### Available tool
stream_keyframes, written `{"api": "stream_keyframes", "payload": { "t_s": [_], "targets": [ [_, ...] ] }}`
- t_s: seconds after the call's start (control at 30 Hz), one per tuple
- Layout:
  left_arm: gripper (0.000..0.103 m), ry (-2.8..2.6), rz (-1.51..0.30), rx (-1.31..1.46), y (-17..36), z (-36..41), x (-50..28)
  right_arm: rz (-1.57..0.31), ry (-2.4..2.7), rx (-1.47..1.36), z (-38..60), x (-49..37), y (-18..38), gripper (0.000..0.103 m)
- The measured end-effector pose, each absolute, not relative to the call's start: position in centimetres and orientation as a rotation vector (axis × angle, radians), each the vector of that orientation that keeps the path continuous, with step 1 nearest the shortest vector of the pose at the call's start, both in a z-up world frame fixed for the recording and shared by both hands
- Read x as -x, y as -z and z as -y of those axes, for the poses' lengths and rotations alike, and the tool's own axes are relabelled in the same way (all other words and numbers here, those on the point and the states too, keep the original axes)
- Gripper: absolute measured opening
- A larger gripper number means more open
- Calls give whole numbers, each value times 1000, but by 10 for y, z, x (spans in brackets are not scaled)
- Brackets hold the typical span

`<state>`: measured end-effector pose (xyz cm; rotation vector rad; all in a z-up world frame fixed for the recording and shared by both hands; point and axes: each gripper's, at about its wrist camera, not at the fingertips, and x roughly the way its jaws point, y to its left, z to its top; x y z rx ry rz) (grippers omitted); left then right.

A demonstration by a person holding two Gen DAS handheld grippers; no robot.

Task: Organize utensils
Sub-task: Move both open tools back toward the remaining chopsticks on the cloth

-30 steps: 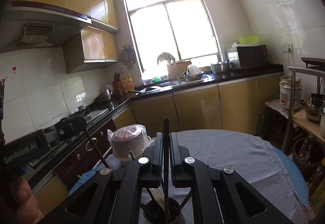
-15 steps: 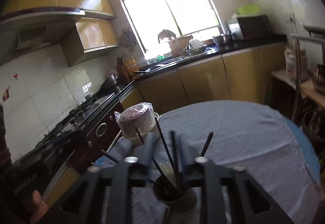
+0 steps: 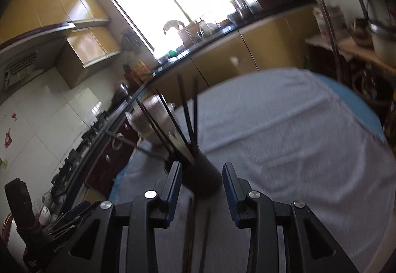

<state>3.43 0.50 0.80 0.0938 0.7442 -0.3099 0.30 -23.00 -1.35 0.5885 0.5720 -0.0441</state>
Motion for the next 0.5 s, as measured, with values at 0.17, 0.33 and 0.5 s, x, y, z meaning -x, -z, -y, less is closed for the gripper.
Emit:
{"api": "stream_keyframes", "payload": {
  "t_s": [0.17, 0.33, 0.5],
  "targets": [
    [77, 283, -764, -96, 2, -8, -26, -645, 38, -580, 221, 2, 35, 40],
    [77, 243, -760, -116, 8, -15, -20, -659, 39, -557, 213, 8, 44, 50],
    [77, 209, -764, -140, 15, -19, -18, -678, 39, -556, 210, 9, 50, 50]
  ]
}}
